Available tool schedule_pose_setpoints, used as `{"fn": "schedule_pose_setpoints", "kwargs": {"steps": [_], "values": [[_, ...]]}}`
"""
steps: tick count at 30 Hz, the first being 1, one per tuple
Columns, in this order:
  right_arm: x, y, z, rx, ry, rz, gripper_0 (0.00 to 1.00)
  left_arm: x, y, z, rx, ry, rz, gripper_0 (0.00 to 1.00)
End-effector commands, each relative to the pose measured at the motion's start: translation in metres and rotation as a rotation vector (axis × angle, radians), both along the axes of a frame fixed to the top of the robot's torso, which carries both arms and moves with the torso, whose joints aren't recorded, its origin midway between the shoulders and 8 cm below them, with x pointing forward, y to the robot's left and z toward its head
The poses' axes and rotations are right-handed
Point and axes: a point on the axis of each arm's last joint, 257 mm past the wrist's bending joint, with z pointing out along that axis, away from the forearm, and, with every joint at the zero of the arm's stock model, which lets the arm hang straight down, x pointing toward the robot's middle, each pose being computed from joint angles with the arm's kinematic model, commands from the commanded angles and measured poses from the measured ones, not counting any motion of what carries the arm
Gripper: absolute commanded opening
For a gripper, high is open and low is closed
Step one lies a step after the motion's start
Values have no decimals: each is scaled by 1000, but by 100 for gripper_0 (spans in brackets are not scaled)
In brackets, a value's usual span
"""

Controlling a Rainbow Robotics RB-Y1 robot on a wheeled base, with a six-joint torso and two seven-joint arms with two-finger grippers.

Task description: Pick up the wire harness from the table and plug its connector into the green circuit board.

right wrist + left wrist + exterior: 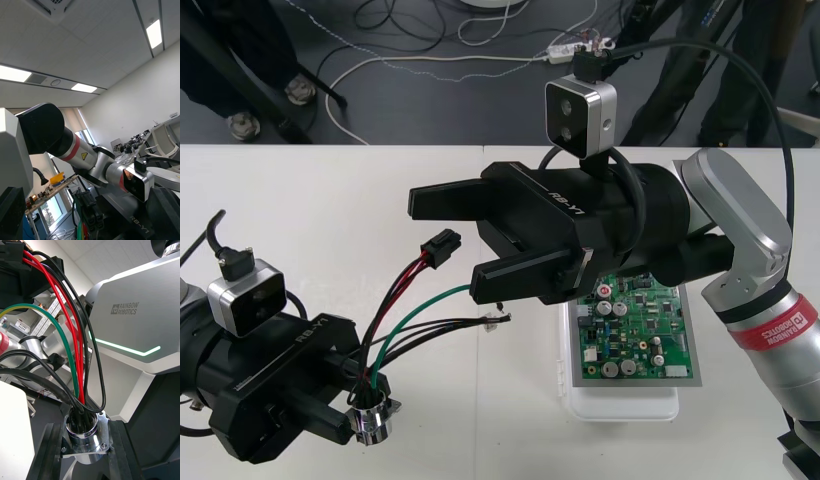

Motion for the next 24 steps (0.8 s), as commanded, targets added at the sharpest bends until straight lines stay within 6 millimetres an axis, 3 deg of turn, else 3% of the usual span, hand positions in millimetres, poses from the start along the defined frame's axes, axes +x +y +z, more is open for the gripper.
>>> {"fn": "schedule_pose_setpoints", "kwargs": {"steps": [1,3,4,6,9,24], "values": [[-22,5,17,10,-20,81,94,-16,4,11,19,16,-95,0],[-22,5,17,13,-25,78,91,-16,4,11,19,16,-95,0],[-22,5,17,14,-27,79,59,-16,4,11,19,16,-95,0],[-23,4,17,13,-29,83,17,-16,4,11,19,16,-95,0],[-23,4,16,13,-30,83,1,-16,4,11,20,16,-96,0],[-21,4,18,20,-30,71,0,-16,4,12,18,16,-95,0]]}}
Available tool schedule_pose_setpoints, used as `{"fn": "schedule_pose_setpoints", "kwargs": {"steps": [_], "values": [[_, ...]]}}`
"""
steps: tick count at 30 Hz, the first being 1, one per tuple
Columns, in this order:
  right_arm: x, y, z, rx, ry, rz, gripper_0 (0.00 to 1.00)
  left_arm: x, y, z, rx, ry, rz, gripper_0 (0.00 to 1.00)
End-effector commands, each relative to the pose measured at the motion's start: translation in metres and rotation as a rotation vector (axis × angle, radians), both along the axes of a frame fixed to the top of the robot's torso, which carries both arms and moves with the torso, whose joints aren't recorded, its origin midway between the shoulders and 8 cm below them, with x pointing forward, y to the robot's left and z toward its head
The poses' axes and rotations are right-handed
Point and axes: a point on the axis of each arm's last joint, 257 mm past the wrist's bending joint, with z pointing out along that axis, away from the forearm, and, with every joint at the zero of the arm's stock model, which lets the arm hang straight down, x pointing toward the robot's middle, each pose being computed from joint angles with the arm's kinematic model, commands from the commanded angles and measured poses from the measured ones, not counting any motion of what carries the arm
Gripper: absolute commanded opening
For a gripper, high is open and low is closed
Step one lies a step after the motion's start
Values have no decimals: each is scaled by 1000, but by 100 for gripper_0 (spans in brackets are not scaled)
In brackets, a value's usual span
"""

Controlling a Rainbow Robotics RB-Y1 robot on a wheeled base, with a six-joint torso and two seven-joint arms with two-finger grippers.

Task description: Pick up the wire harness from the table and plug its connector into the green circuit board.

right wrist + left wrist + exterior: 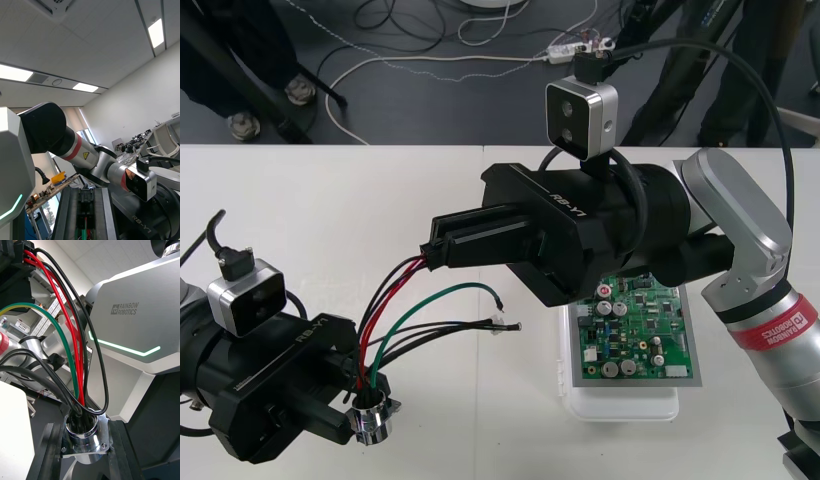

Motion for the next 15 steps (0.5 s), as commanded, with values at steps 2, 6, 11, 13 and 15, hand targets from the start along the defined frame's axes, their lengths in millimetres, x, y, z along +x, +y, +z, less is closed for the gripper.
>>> {"fn": "schedule_pose_setpoints", "kwargs": {"steps": [2,6,11,13,15], "values": [[-18,4,18,18,-29,60,0,-16,4,12,19,15,-96,0],[-17,4,18,19,-32,54,0,-16,4,12,19,15,-96,0],[-16,2,19,20,-33,52,0,-16,4,12,18,14,-96,0],[-15,2,19,20,-33,48,0,-16,4,12,16,17,-96,13],[-14,2,19,20,-35,45,0,-15,4,13,13,21,-94,84]]}}
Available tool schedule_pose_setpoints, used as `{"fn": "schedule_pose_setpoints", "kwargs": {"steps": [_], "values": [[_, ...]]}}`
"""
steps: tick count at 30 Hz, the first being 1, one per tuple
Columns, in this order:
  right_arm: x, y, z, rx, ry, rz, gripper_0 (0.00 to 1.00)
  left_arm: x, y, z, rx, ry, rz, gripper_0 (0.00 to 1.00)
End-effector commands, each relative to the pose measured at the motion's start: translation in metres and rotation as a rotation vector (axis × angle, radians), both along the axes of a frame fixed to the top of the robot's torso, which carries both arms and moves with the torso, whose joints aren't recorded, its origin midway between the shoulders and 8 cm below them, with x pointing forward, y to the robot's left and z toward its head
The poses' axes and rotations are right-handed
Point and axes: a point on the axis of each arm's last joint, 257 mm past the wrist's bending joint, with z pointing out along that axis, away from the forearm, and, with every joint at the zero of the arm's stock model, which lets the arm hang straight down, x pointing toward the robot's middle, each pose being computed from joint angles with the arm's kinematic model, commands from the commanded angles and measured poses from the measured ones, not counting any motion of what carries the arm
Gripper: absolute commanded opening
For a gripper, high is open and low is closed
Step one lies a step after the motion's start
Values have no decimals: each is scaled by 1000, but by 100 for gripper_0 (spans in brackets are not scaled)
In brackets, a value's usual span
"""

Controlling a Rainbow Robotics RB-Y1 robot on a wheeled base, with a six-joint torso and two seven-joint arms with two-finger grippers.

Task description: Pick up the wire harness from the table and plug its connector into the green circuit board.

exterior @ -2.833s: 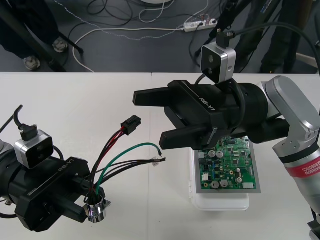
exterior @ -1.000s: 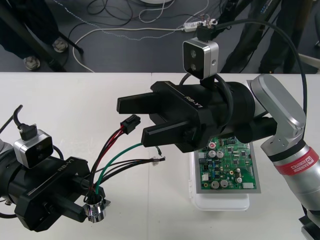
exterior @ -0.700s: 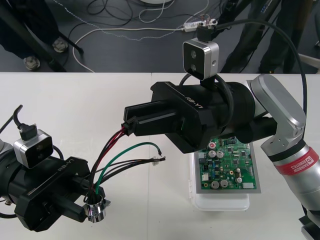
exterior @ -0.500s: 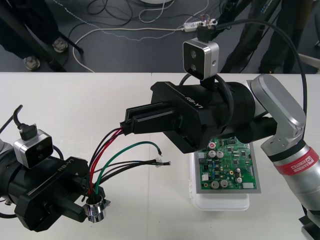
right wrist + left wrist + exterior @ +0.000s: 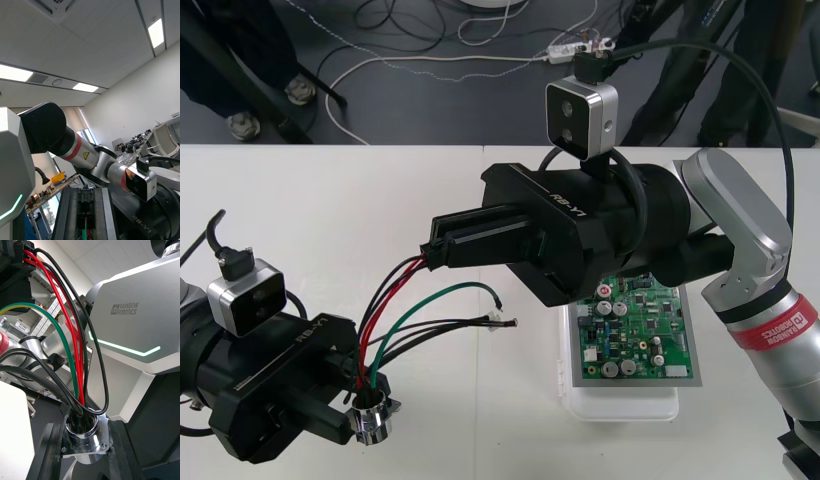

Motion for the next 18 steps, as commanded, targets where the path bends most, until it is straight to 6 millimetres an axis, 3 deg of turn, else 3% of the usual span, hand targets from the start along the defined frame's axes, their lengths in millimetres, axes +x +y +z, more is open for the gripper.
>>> {"fn": "schedule_pose_setpoints", "kwargs": {"steps": [1,18], "values": [[-13,1,20,22,-33,43,0,-15,4,14,8,25,-94,100],[-12,0,19,22,-31,37,0,-14,6,20,-19,24,-89,100]]}}
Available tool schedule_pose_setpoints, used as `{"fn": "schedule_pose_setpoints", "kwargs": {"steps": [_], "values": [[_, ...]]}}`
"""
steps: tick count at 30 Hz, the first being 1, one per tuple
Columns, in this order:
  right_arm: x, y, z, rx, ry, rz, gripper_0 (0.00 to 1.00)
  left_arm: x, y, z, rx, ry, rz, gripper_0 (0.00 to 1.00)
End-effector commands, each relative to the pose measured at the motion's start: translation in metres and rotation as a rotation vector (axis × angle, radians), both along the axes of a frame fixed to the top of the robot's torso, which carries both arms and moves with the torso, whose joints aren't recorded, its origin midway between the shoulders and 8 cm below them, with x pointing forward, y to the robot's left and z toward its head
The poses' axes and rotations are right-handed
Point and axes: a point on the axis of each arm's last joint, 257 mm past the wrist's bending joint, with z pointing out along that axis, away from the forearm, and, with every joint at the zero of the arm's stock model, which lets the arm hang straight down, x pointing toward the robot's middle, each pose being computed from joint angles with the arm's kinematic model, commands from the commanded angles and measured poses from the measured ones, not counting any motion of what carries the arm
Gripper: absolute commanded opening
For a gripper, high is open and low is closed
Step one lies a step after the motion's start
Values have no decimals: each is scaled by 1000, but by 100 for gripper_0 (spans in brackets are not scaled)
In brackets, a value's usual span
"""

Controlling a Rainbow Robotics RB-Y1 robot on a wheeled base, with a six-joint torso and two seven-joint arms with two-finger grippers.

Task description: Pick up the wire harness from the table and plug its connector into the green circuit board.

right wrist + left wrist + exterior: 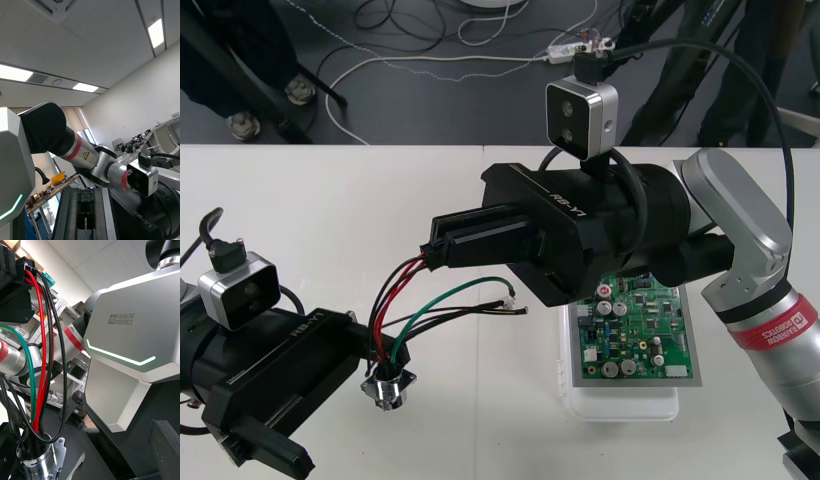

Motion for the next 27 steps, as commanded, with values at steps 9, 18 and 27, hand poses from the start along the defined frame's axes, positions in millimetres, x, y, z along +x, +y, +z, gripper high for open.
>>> {"fn": "schedule_pose_setpoints", "kwargs": {"steps": [9,18,27], "values": [[-10,-12,16,21,-14,34,0,-11,7,21,-22,-9,-74,100],[-12,-45,12,20,-21,51,0,9,16,21,-10,-35,-9,100],[-10,-76,8,17,-29,10,0,25,25,19,12,-43,43,100]]}}
